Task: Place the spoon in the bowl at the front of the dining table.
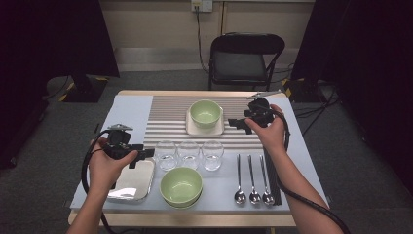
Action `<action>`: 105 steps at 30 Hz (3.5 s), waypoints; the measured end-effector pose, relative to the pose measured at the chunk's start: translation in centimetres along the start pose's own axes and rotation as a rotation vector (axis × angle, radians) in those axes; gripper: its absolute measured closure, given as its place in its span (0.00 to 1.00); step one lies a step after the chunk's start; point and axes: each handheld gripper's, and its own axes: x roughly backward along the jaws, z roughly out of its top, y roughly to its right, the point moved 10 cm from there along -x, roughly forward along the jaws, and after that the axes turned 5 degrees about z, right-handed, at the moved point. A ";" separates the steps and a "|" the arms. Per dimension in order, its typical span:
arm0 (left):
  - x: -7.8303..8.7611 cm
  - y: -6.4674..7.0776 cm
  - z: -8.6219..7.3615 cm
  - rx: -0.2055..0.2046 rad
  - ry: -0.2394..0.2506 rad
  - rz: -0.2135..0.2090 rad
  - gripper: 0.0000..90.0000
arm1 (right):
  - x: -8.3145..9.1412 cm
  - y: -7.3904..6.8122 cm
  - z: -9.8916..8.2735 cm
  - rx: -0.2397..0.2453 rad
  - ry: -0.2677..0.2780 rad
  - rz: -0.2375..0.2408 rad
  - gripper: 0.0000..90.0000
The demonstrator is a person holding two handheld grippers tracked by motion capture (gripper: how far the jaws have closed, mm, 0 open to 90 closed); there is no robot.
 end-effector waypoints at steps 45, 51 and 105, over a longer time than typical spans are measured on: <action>-1.6 7.7 3.2 -0.075 -0.010 -0.128 0.84 | 1.1 -0.1 -1.5 0.022 -0.013 0.018 0.20; -2.0 8.8 3.3 -0.080 -0.021 -0.152 0.90 | 1.1 0.0 -1.7 0.024 -0.013 0.019 0.20; -5.8 18.1 3.2 -0.163 -0.089 -0.281 1.00 | 1.1 -0.2 -3.1 0.030 -0.031 0.046 0.21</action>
